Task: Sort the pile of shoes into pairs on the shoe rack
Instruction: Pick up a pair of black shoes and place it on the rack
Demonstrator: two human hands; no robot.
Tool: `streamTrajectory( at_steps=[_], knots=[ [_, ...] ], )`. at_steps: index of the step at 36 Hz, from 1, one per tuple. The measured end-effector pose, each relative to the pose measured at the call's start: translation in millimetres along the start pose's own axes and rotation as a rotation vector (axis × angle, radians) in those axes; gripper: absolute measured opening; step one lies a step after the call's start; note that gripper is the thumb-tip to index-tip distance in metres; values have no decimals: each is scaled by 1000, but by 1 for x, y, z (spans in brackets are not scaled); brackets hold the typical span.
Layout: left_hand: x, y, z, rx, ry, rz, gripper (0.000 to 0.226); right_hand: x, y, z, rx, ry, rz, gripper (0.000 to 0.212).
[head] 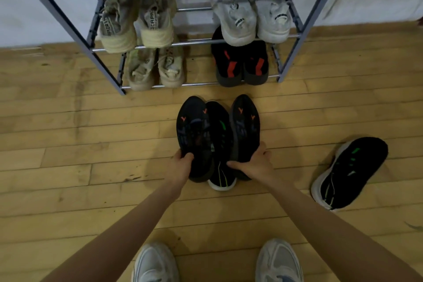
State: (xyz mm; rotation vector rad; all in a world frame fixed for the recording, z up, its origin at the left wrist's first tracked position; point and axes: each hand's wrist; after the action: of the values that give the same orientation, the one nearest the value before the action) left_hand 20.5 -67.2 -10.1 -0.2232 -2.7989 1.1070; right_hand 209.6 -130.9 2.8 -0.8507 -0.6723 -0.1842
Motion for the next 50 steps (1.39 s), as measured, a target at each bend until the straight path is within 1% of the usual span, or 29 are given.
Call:
streamTrajectory(
  at_steps=[1,4,5,6,7,9,11,13,14,18,22,26,28,30,32,35,37,40,45,48,50],
  knots=[
    [-1,-1,2,-2,8,-3,55,-2,2,0,-6,30,8,122],
    [-2,0,8,-31,93,4,103,-5,8,-3,3,109,-23,119],
    [-2,2,8,-30,140,0,116,-6,10,-5,2,132,-30,119],
    [-3,5,9,-23,174,-6,124,-6,10,-7,1,155,-33,120],
    [-3,7,9,-13,195,-14,127,-7,10,-8,7,178,-35,119],
    [-6,10,8,3,230,-26,127,-8,10,-11,39,212,-42,117],
    [-11,12,7,-5,317,-45,124,-8,10,-11,79,200,-46,114],
    [-16,13,9,-22,398,-71,119,-8,8,-10,124,176,-39,106],
    [-18,13,10,-32,399,-81,116,-8,8,-9,137,176,-36,102],
    [-17,12,16,-54,251,-76,106,-11,8,-12,146,200,-45,89],
    [-8,9,19,-69,143,-62,102,-13,9,-18,142,233,-53,81],
    [-1,-2,18,-151,125,-28,101,-12,-1,-20,157,326,-58,84],
    [2,-11,15,-216,156,-14,101,-10,-9,-19,196,353,-75,80],
    [5,-20,8,-290,207,-5,102,-6,-18,-17,245,348,-97,80],
    [7,-30,0,-352,249,-1,104,-3,-27,-16,279,320,-115,84],
    [9,-45,-15,-419,295,11,106,9,-42,-11,305,245,-159,99],
    [9,-54,-28,-453,290,36,103,24,-51,-5,324,206,-190,102],
    [10,-71,-53,-509,267,40,107,51,-68,6,367,191,-222,103],
    [17,-102,-105,-623,230,60,110,103,-101,35,476,130,-333,97],
    [17,-126,-142,-715,183,82,108,132,-123,58,531,125,-392,100],
    [17,-143,-167,-759,157,71,102,151,-139,75,576,135,-436,100]
  ],
)
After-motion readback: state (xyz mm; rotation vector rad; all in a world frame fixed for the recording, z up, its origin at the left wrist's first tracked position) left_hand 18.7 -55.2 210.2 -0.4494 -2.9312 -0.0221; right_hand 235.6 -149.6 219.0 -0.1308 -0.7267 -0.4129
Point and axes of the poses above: each hand's wrist, its own y-axis towards the middle knuckle, its own x-axis out of the back of the hand, z = x × y, and after that the axes turned 12 degrees about -y, right-handed
